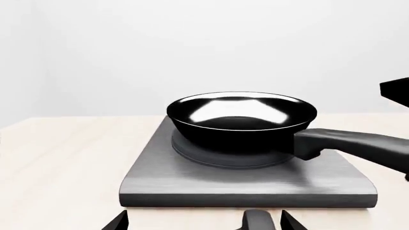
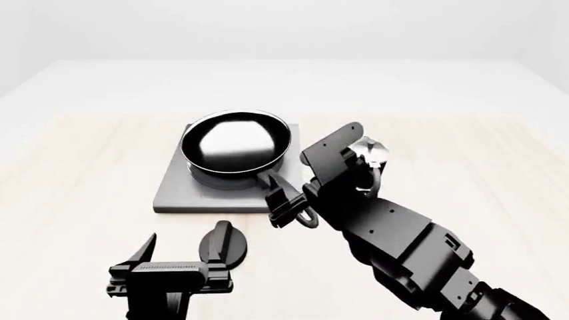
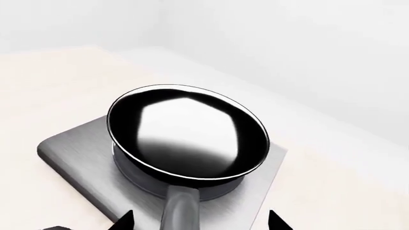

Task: Put the frying pan on the stove.

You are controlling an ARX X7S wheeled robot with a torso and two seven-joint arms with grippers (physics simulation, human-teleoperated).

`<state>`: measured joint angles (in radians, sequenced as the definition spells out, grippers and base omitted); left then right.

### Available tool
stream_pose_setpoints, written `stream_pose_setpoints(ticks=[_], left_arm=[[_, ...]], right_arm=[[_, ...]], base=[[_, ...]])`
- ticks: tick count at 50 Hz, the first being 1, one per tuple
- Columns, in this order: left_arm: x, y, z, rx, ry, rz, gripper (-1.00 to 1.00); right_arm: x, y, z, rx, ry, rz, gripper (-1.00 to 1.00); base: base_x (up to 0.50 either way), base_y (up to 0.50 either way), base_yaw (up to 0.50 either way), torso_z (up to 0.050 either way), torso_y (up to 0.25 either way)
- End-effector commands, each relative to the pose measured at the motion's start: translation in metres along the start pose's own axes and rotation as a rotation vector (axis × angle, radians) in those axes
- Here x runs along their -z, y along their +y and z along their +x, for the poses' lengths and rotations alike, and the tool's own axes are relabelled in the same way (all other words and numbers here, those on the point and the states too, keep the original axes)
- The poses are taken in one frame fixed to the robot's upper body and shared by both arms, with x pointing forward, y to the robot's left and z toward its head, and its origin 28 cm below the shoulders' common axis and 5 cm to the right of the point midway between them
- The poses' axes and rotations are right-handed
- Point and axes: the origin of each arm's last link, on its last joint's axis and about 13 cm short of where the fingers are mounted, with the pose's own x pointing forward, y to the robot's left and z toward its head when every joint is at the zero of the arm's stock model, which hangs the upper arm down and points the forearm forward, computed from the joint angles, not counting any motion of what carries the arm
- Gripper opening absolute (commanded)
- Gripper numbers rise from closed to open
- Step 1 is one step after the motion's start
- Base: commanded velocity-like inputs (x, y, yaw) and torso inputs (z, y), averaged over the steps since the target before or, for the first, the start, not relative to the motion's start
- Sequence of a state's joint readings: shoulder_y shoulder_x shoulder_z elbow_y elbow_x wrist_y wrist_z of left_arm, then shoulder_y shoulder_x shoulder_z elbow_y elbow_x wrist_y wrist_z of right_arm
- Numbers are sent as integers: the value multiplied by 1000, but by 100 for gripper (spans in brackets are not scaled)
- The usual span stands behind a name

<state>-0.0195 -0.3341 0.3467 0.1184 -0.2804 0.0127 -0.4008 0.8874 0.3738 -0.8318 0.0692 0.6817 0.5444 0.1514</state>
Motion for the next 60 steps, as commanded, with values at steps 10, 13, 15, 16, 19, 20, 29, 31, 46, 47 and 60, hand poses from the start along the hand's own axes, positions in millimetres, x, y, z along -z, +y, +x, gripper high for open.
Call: stream_pose_setpoints(ticks=[10,13,15,16,19,20,29,31,46,47,60], left_arm=[[-10,0,-5,-1,-31,0,100],[-12,0,-7,-1,-37,0,100],[-14,0,-8,0,-44,-1,100],[-15,0,-9,2,-45,-1,100],[-17,-1,-10,9,-54,0,100],[-18,-1,-10,9,-56,0,100],[-25,-1,-16,15,-82,1,100],[-26,0,-17,14,-88,1,100],[-39,1,-26,20,-130,-8,100],[-40,1,-27,20,-133,-10,100],[-50,1,-36,24,-173,-4,100]], right_arm=[[0,7,-34,86,-142,31,100],[0,6,-42,130,-184,42,100],[0,7,-47,132,-203,56,100],[0,7,-49,140,-210,56,100],[-2,9,-60,147,-234,62,100],[-3,10,-64,153,-247,67,100],[-8,14,-82,176,-293,57,100],[-8,14,-85,181,-300,54,100],[-20,20,-114,222,-391,70,100],[-21,20,-116,228,-397,69,100],[-22,23,-136,244,-453,81,100]], base=[[0,0,0,0,0],[0,0,0,0,0],[0,0,0,0,0],[0,0,0,0,0],[0,0,0,0,0],[0,0,0,0,0],[0,0,0,0,0],[0,0,0,0,0],[0,0,0,0,0],[0,0,0,0,0],[0,0,0,0,0]])
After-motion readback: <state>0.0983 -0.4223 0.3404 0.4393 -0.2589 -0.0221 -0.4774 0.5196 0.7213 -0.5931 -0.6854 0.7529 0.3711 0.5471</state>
